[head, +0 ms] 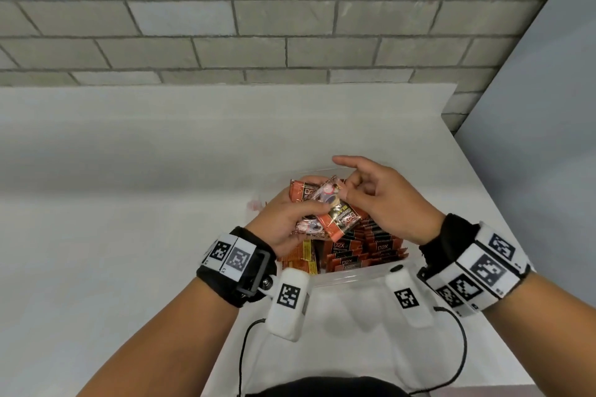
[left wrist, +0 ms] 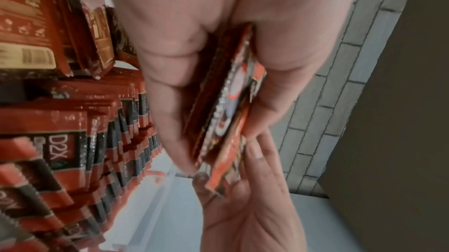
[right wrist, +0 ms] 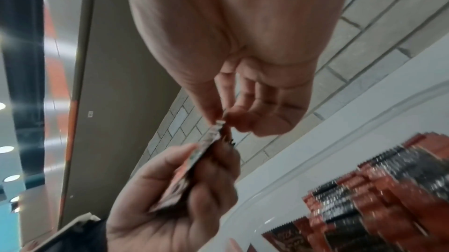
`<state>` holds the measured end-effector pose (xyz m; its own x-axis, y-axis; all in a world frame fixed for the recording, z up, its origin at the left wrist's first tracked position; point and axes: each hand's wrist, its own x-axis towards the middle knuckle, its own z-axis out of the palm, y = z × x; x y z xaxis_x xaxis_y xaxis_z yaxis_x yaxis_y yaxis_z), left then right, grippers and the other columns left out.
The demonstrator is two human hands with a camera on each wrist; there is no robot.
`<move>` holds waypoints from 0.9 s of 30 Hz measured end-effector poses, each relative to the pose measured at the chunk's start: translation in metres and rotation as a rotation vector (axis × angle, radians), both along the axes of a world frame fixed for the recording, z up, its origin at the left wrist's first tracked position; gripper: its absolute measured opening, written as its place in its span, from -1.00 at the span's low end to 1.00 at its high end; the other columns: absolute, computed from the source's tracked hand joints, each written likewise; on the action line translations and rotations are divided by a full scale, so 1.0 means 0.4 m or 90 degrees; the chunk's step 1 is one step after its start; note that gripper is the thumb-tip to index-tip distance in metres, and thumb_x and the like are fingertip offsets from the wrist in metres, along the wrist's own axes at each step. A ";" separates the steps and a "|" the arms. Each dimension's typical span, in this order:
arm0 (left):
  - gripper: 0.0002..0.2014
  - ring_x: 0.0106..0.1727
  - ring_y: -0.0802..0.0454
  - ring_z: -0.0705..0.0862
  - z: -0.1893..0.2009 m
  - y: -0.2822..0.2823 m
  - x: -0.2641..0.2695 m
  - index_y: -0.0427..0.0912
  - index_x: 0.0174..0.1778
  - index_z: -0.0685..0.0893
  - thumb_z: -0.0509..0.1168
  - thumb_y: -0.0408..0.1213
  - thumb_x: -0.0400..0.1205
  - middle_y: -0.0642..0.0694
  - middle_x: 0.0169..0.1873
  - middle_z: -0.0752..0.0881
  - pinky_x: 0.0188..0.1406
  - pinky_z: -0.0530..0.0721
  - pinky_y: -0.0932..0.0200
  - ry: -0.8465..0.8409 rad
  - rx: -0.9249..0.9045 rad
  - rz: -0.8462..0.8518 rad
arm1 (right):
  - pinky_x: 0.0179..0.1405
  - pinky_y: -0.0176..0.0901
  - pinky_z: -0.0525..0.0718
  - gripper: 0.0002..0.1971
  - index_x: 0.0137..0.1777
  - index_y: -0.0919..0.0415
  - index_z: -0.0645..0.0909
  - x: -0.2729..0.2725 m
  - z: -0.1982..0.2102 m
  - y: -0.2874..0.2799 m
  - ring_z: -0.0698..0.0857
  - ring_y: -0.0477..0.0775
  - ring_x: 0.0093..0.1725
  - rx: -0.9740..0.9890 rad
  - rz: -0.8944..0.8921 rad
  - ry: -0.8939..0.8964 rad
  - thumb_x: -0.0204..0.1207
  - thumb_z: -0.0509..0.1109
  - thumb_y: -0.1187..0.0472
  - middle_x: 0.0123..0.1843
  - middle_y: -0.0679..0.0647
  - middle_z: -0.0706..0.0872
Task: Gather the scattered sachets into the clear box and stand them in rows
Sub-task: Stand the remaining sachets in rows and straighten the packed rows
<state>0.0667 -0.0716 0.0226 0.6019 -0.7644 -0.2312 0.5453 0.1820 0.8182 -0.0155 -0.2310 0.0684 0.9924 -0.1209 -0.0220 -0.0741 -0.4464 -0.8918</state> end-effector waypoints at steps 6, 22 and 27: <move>-0.48 0.09 -0.18 0.73 0.001 -0.014 0.001 -0.17 0.31 0.55 0.39 -0.48 0.40 -0.26 0.11 0.74 0.08 0.71 -0.14 0.034 -0.042 0.131 | -0.23 -0.06 0.67 -0.78 0.13 0.16 0.54 -0.006 -0.007 0.006 0.68 -0.04 -0.31 0.056 -0.123 0.076 0.55 0.43 0.17 -0.20 0.08 0.73; -0.81 -0.33 -0.07 0.64 -0.008 0.030 0.023 -0.13 -0.03 0.64 0.36 -0.18 0.49 -0.18 -0.26 0.66 -0.29 0.62 0.08 0.088 -0.040 0.164 | -0.40 -0.48 0.51 -0.85 -0.11 0.17 0.62 -0.040 0.047 -0.036 0.60 -0.26 -0.38 -0.198 0.034 0.102 0.66 0.26 0.24 -0.19 -0.03 0.69; -0.69 -0.31 -0.08 0.64 -0.015 0.038 0.031 -0.13 0.06 0.63 0.41 -0.19 0.41 -0.17 -0.27 0.69 -0.27 0.63 0.07 0.094 -0.031 0.188 | -0.05 -0.20 0.46 -0.86 -0.14 0.01 0.54 -0.074 -0.001 -0.020 0.53 -0.22 -0.23 -0.417 0.167 0.109 0.66 0.27 0.19 -0.24 -0.19 0.56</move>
